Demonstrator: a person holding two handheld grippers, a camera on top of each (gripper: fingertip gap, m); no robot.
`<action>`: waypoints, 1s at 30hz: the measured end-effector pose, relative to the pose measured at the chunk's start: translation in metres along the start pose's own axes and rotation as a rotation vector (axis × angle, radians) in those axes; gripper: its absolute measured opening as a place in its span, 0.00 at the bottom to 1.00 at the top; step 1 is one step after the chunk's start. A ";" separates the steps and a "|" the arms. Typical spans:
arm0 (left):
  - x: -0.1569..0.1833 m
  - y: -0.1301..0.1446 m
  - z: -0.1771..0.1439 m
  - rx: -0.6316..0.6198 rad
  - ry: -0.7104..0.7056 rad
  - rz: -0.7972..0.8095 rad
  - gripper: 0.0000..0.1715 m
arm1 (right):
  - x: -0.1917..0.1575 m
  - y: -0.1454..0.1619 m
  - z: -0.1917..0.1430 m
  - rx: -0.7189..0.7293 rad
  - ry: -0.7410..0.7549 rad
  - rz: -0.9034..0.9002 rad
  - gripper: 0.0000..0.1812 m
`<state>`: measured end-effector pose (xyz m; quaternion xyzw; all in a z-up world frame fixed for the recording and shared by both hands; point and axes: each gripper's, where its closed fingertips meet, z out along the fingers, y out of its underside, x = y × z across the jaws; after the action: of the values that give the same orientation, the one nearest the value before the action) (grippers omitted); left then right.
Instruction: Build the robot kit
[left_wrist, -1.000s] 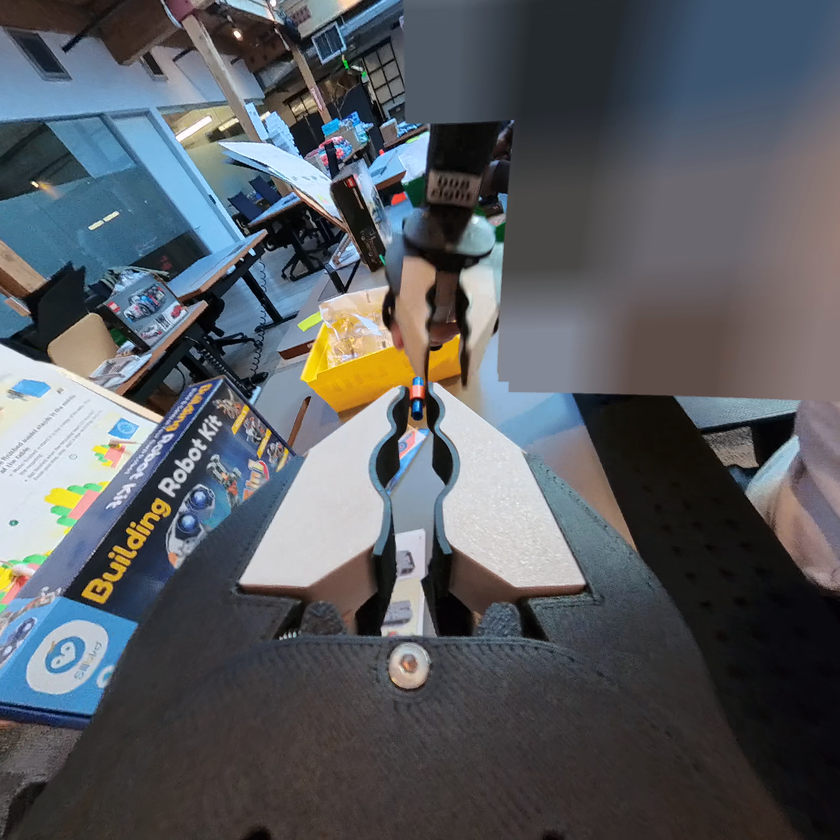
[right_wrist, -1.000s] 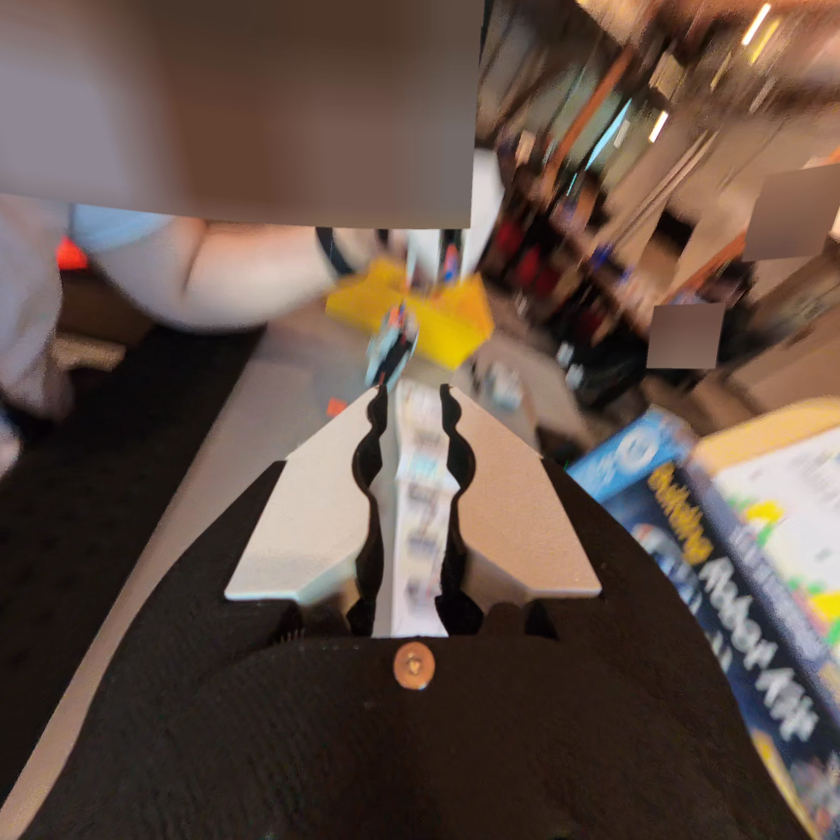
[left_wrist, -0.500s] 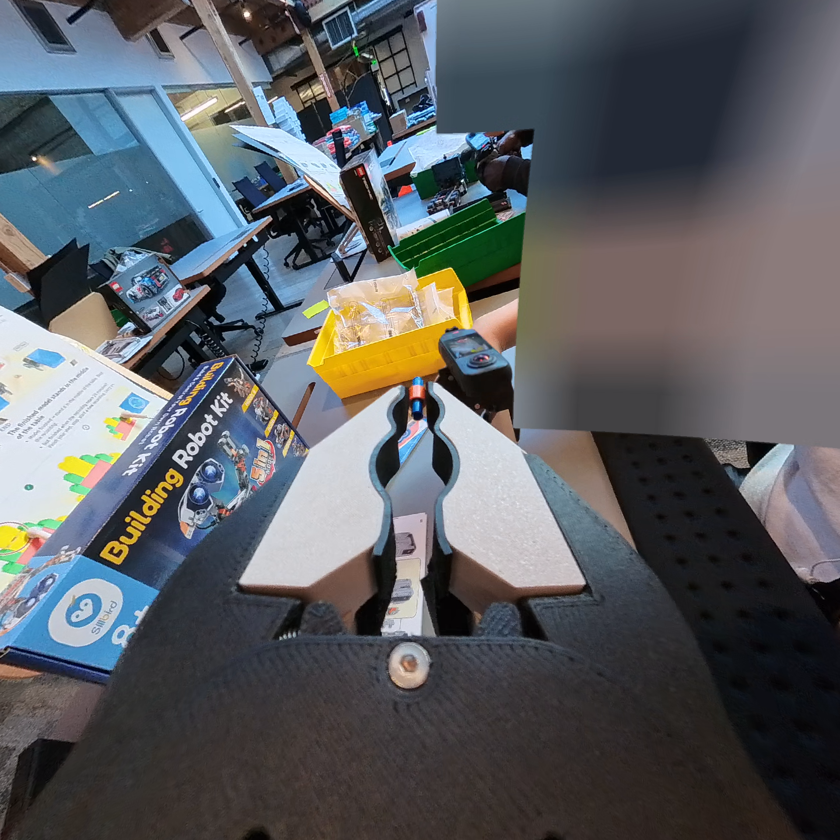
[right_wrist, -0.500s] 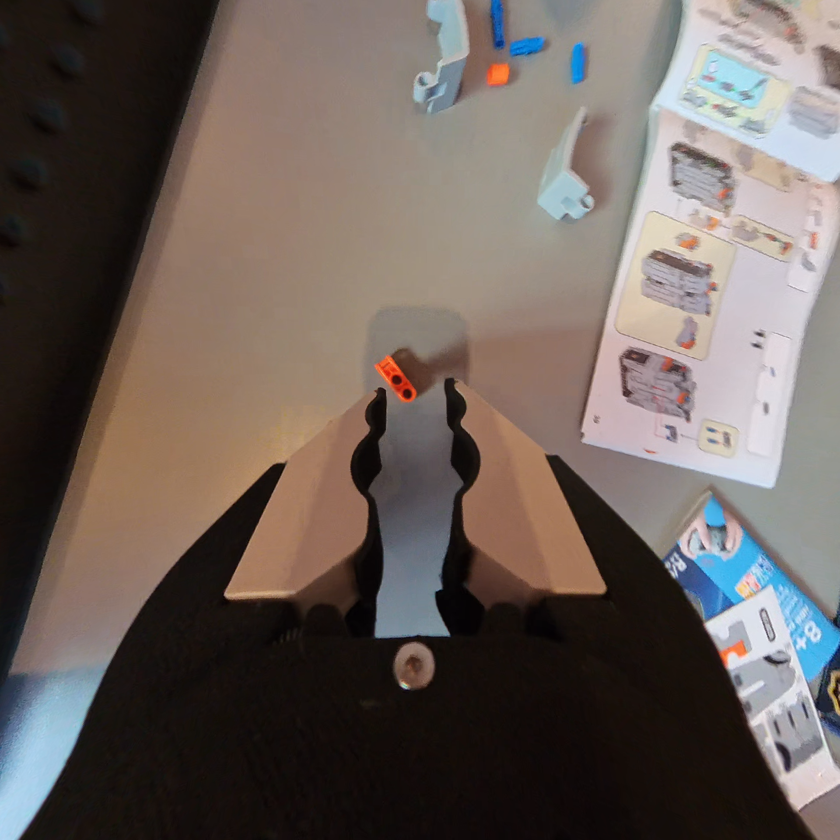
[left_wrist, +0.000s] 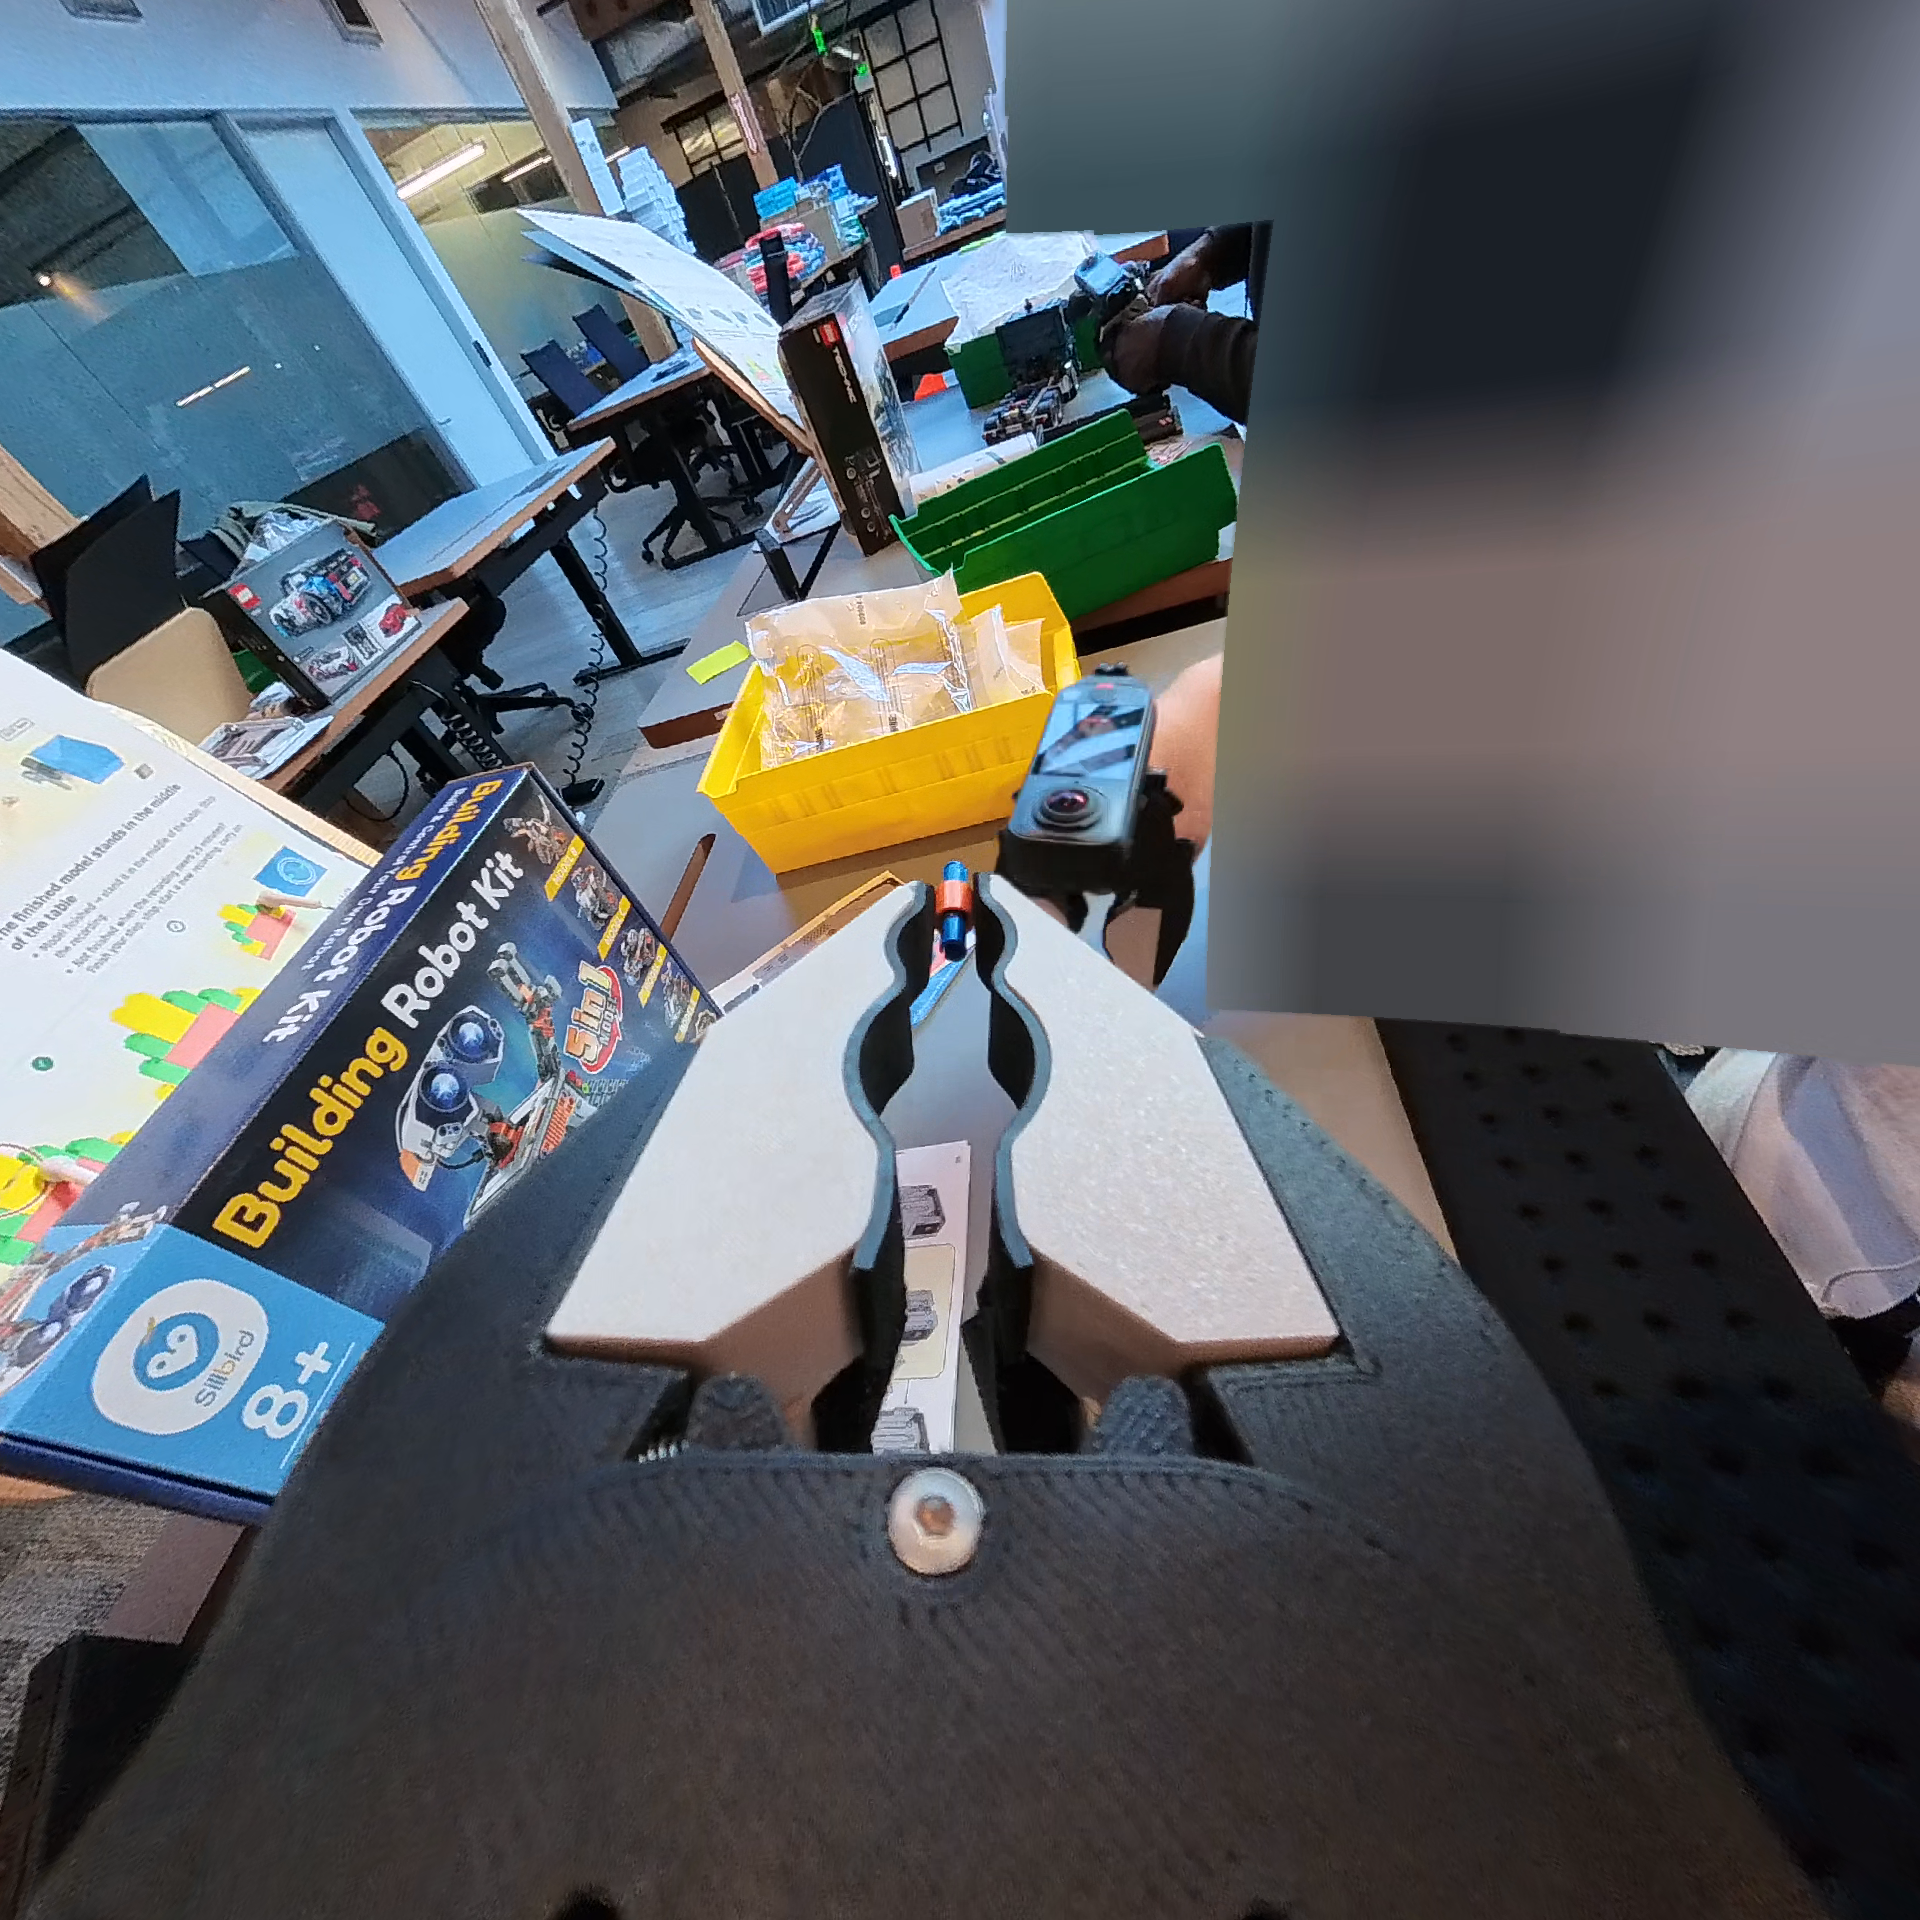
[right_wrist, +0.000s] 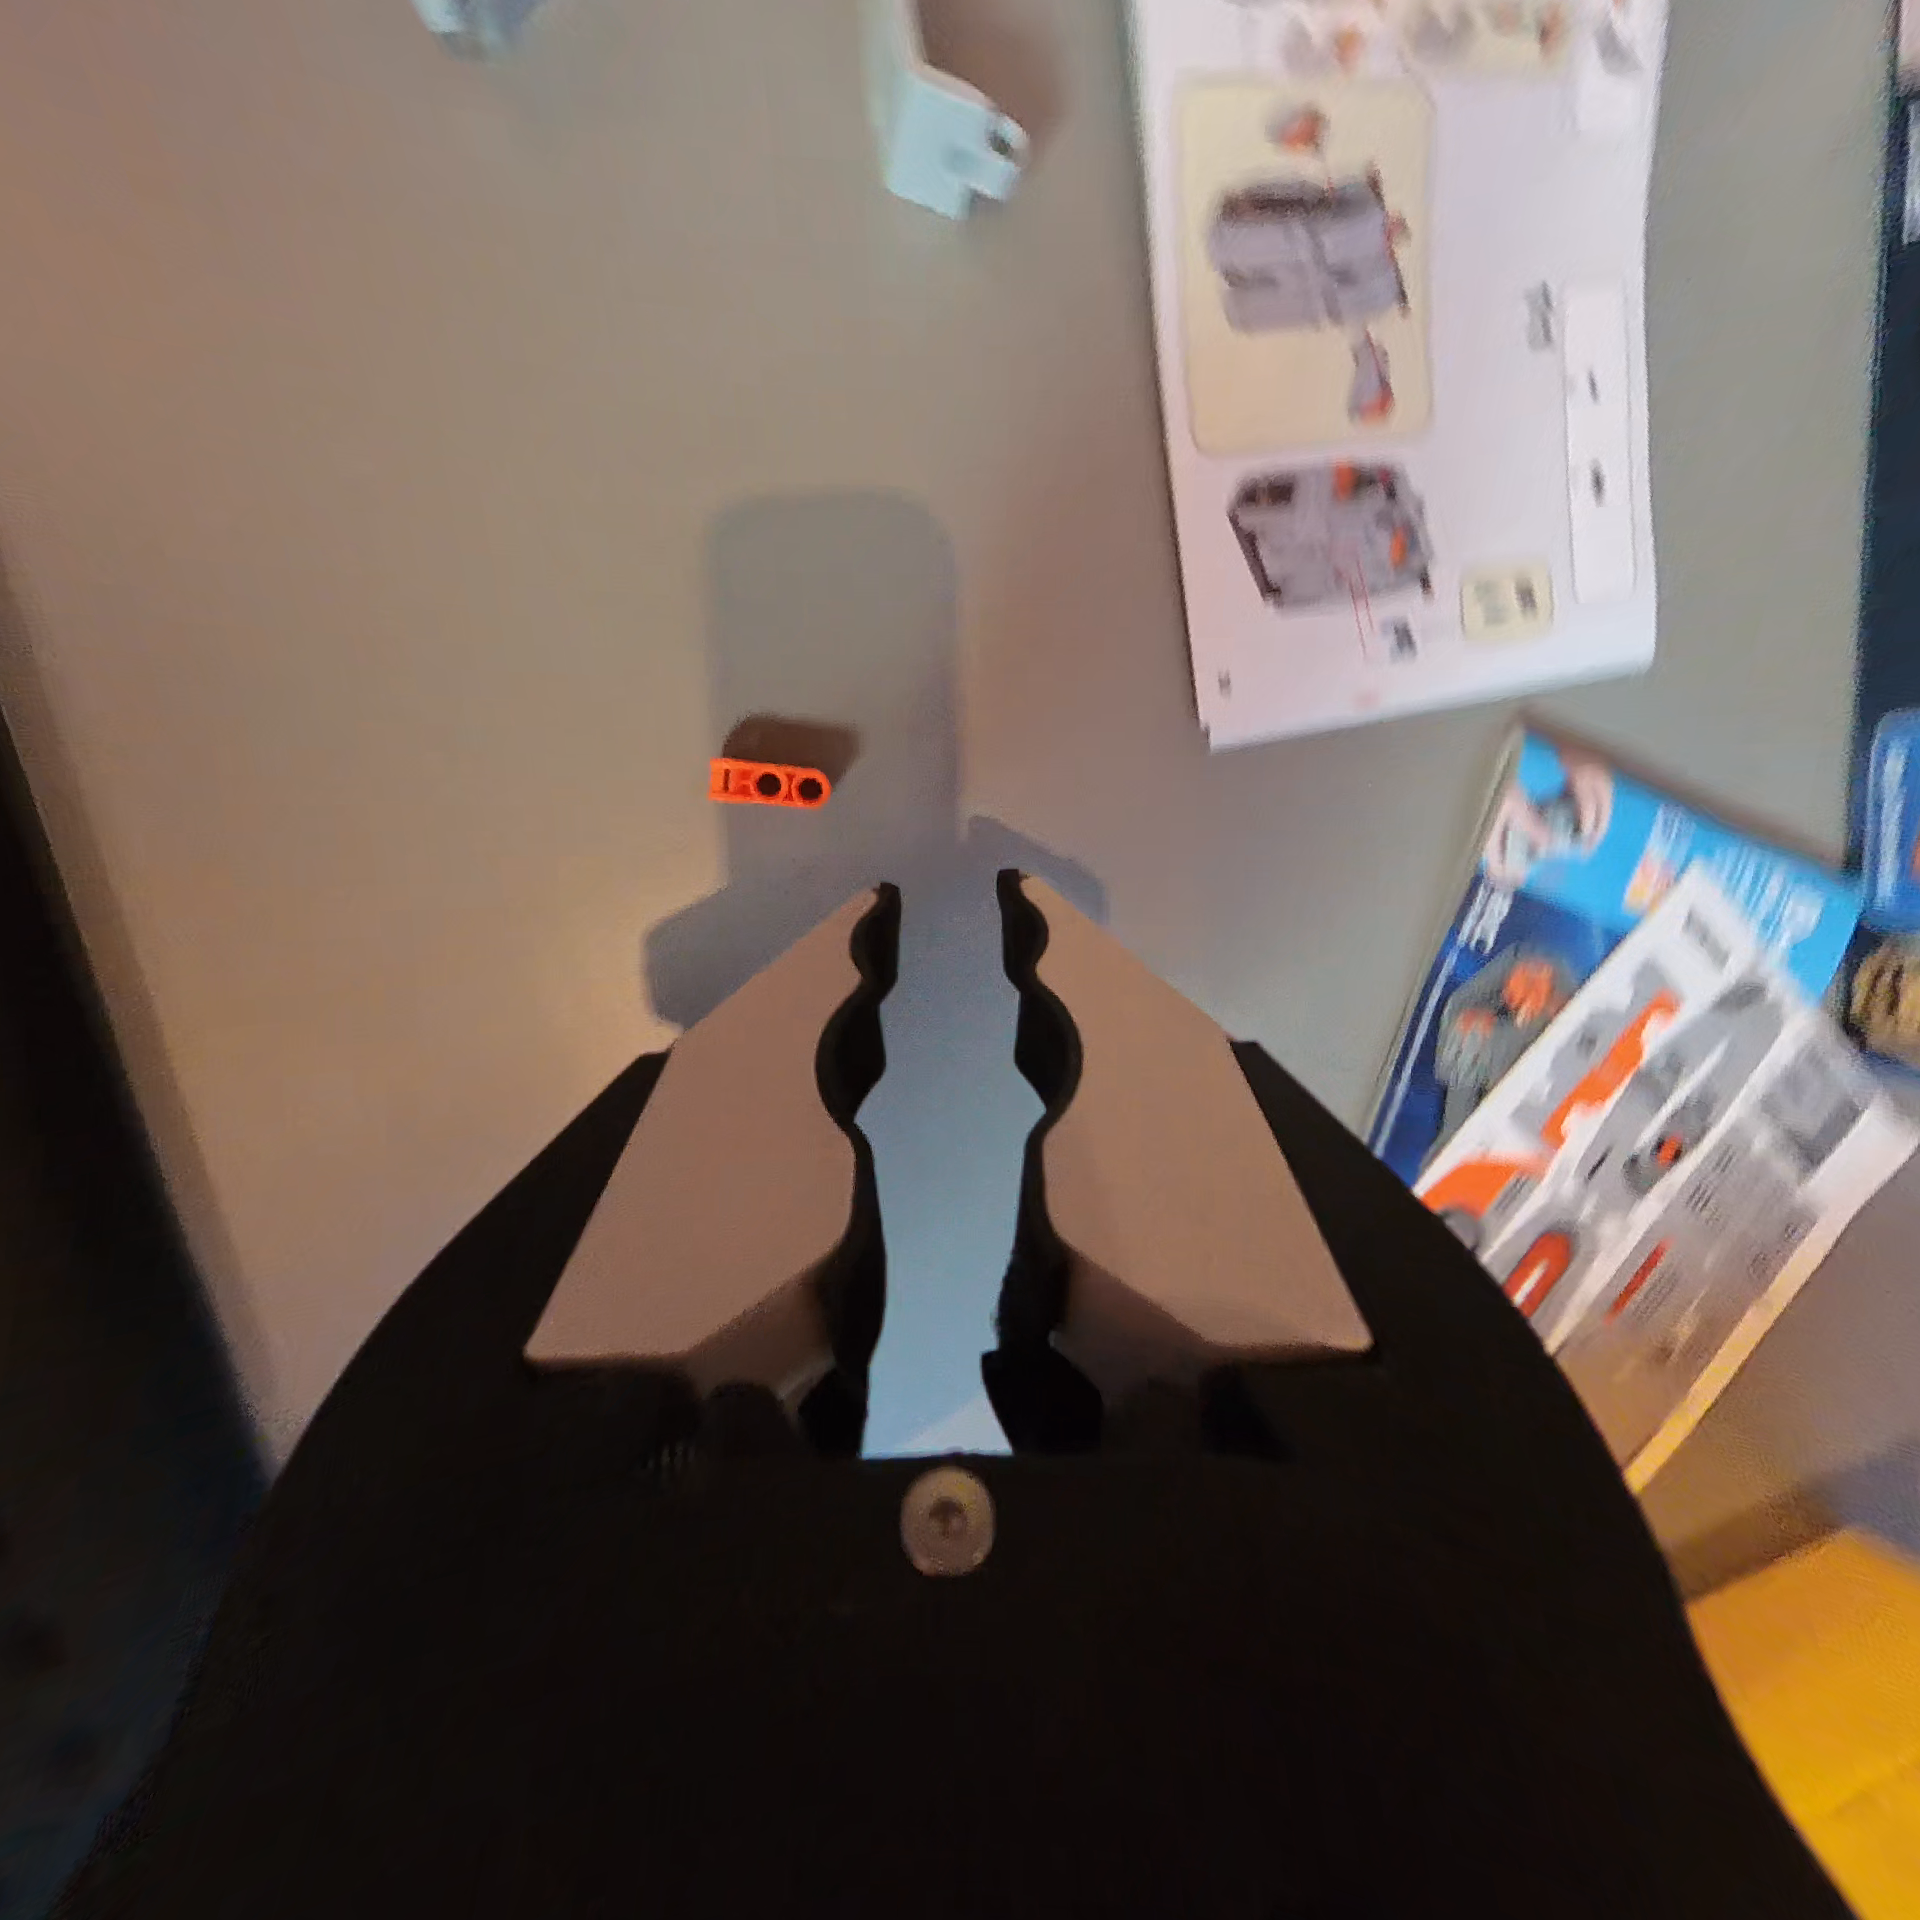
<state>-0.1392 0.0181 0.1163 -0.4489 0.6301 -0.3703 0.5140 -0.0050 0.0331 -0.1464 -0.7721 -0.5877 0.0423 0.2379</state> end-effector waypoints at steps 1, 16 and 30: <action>0.000 0.000 -0.001 0.001 -0.001 -0.002 0.03 | 0.000 0.003 -0.003 -0.007 0.019 0.126 0.10; 0.003 -0.002 -0.001 -0.014 -0.004 -0.001 0.03 | -0.028 -0.009 0.016 0.139 0.328 0.802 0.19; 0.011 -0.020 -0.021 0.068 0.014 0.020 0.03 | -0.039 -0.016 0.005 0.427 -0.126 0.984 0.04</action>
<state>-0.1571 0.0017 0.1359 -0.4225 0.6253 -0.3895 0.5281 -0.0325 0.0018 -0.1528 -0.8866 -0.1483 0.3136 0.3060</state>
